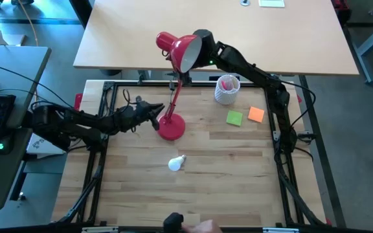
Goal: Screw lightbulb
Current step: Adjust the red lamp
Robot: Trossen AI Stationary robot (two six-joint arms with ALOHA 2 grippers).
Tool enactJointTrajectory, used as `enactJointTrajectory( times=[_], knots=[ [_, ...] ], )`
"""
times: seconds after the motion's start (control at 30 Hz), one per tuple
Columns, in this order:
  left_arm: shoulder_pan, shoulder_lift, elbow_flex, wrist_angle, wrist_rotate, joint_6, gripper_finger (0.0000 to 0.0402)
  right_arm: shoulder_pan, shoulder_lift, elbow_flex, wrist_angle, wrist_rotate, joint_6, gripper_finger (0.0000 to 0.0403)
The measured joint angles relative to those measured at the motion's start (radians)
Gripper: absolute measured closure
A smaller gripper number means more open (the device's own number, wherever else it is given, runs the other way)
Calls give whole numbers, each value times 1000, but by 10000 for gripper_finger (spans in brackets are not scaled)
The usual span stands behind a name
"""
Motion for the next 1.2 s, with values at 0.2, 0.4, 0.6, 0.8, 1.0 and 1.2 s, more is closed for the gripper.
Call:
enactJointTrajectory(
  times=[0.2,0.4,0.6,0.8,1.0,1.2],
  knots=[
    [40,171,136,-1,-1,99,298,31,0,0,8,-3,-17,114],
    [81,316,260,-9,21,10,226,50,0,0,7,8,-17,114],
    [93,372,303,1,26,-83,218,72,0,0,3,68,-24,114],
    [92,389,312,4,34,-70,288,93,0,0,1,160,-47,114],
    [93,389,312,-3,21,-33,358,95,0,0,0,226,-41,114],
    [72,390,311,-15,-103,-6,359,94,0,0,0,305,-32,114]
  ],
)
